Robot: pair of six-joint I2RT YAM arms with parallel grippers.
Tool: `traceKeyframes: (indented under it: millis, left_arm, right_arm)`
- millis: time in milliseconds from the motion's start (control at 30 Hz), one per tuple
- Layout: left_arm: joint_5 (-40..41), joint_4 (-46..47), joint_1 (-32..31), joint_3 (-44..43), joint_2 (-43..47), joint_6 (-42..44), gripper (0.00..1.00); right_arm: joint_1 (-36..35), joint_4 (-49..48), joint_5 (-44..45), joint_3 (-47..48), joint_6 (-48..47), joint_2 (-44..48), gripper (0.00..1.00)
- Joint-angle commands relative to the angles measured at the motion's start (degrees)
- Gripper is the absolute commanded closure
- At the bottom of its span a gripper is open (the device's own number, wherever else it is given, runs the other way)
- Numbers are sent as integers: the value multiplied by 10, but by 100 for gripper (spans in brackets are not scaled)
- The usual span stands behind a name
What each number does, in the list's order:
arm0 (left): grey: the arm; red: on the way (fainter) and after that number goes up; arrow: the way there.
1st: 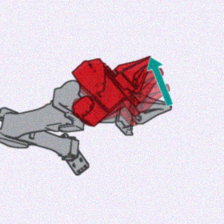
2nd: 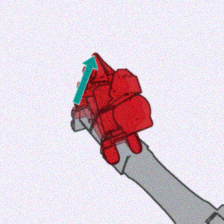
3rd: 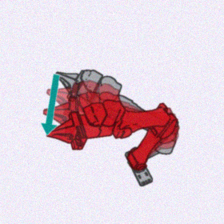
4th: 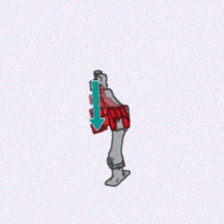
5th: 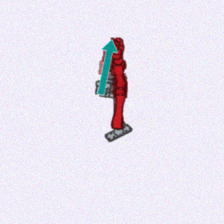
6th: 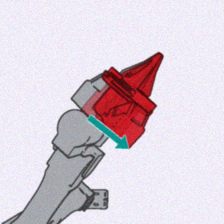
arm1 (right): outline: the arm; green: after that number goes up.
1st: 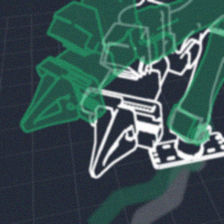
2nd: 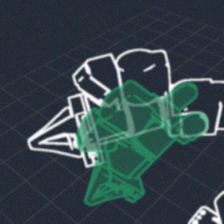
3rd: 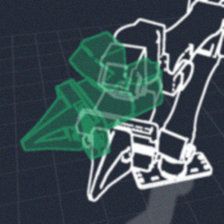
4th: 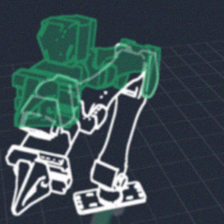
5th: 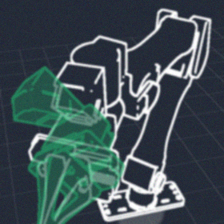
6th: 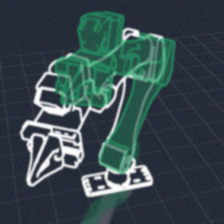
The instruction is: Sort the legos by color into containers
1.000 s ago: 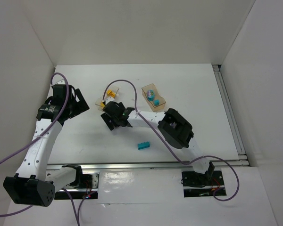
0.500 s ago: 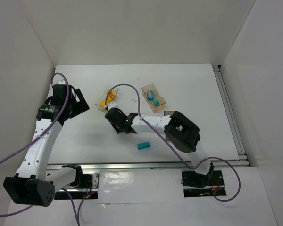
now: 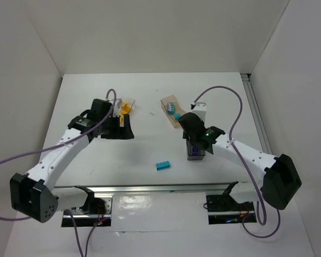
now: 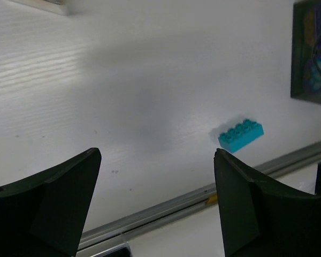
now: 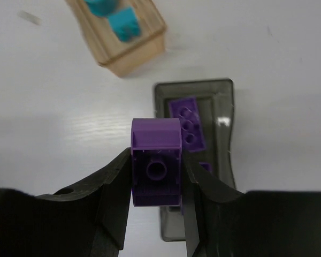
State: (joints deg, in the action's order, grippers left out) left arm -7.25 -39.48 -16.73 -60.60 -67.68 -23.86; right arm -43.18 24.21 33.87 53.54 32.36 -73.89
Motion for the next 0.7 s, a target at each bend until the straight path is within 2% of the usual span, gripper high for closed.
traceKeyframes:
  millis: [0, 100, 167, 233, 333, 500, 633, 667]
  left_arm:
    - [-37, 15, -78, 6, -33, 40, 8]
    - [13, 15, -158, -1, -77, 40, 8]
    - [60, 10, -188, -7, -108, 25, 8]
    - [86, 3, -204, -22, -121, 13, 7]
    - [91, 3, -211, -35, -127, 13, 7]
    - [108, -23, -198, -63, -109, -12, 5]
    - [89, -31, -141, -88, -55, -32, 5]
    - [89, -38, -112, -97, -31, -37, 5]
  right_arm:
    - [30, 45, -2, -28, 32, 15, 65]
    - [57, 30, -27, -55, 17, 22, 63]
    - [78, 24, -32, -60, 10, 22, 62]
    - [90, 15, -52, -60, -10, 5, 50]
    - [84, 20, -40, -36, -15, -14, 18]
    - [-15, 77, 48, 33, -10, -9, 8]
    - [-87, 57, 9, 48, -50, -9, 12]
    - [-102, 46, -25, 38, -64, -19, 12]
